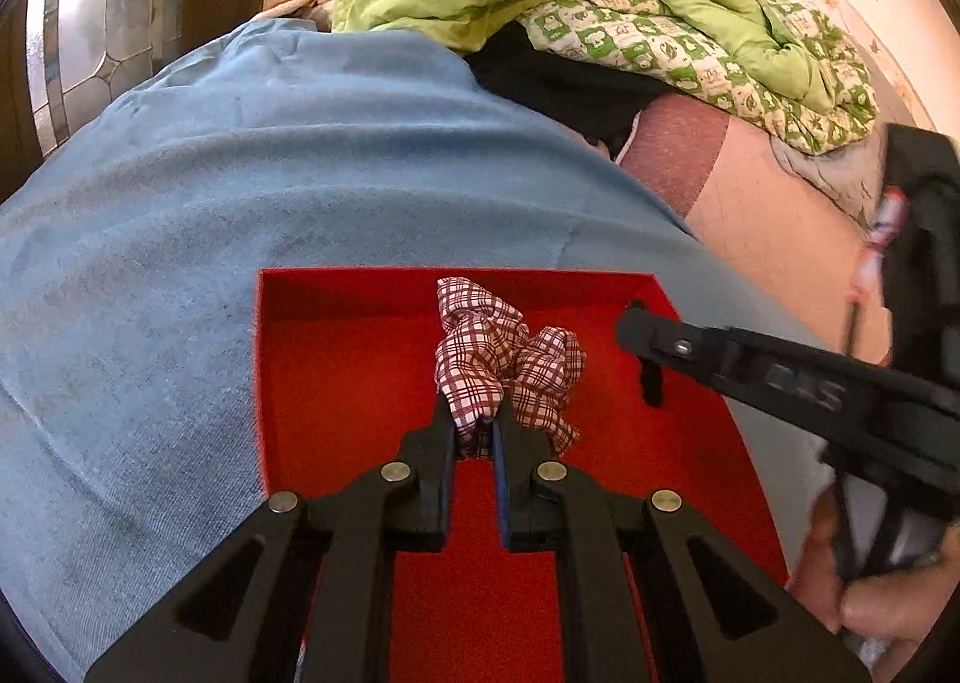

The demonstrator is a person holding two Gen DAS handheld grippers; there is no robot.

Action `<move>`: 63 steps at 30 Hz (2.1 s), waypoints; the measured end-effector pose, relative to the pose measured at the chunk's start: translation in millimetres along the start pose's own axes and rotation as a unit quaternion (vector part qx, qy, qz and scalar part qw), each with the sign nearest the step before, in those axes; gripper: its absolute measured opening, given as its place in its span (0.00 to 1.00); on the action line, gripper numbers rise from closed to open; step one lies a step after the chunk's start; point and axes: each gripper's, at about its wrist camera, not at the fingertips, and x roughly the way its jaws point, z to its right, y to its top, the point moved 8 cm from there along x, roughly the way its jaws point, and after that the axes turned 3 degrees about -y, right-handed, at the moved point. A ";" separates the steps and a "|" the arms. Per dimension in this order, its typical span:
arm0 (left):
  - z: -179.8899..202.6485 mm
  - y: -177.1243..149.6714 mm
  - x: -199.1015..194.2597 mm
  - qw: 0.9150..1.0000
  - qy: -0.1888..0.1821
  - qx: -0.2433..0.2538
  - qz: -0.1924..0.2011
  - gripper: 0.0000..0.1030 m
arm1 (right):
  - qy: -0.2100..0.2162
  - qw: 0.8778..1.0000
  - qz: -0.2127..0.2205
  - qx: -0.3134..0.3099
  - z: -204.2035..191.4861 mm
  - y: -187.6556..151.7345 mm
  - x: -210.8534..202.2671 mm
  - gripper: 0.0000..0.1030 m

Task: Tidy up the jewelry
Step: 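Carry both items over the red tray and open both tools to drop them, then grasp the black beaded bracelet with the left tool while the right tool grasps the pearl bracelet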

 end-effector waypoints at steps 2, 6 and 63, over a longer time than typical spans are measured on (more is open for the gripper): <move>-1.2 1.7 -0.9 1.000 0.005 0.000 0.003 0.13 | -0.006 1.000 -0.003 0.003 3.3 3.5 9.1 0.11; -4.9 2.9 -5.4 1.000 0.016 -0.005 0.011 0.30 | -0.010 1.000 -0.006 0.021 12.8 3.4 14.7 0.16; 195.4 -193.2 -16.6 0.886 -0.119 0.431 -0.126 0.17 | -0.031 0.976 0.101 0.193 249.2 -208.6 -223.9 0.36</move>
